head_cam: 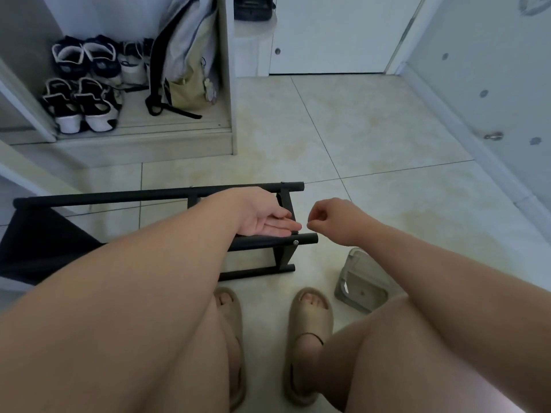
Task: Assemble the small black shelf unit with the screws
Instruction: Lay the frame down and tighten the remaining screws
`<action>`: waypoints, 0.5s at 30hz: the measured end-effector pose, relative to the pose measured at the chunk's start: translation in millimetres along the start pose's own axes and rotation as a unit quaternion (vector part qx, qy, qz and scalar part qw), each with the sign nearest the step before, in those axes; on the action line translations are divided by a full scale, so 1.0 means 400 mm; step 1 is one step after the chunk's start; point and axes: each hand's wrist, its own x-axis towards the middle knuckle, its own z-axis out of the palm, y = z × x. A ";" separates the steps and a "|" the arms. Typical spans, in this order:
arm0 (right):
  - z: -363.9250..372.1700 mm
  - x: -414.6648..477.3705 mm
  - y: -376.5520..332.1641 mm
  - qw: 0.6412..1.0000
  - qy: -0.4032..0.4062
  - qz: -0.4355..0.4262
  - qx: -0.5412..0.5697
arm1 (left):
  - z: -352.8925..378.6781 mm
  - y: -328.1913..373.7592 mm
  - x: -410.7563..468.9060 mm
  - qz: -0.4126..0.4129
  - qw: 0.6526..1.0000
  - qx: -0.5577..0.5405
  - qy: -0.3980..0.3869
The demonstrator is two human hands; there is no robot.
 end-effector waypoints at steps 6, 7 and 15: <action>0.024 0.085 0.059 1.000 -0.018 -0.004 -0.018 | -0.048 0.033 0.111 -0.028 0.999 0.024 -0.022; 0.027 0.097 0.069 0.999 -0.016 -0.014 -0.031 | -0.059 0.039 0.124 -0.036 0.998 0.037 -0.028; 0.055 0.167 0.119 0.980 -0.016 -0.152 -0.131 | -0.146 0.047 0.227 -0.082 0.992 0.100 -0.012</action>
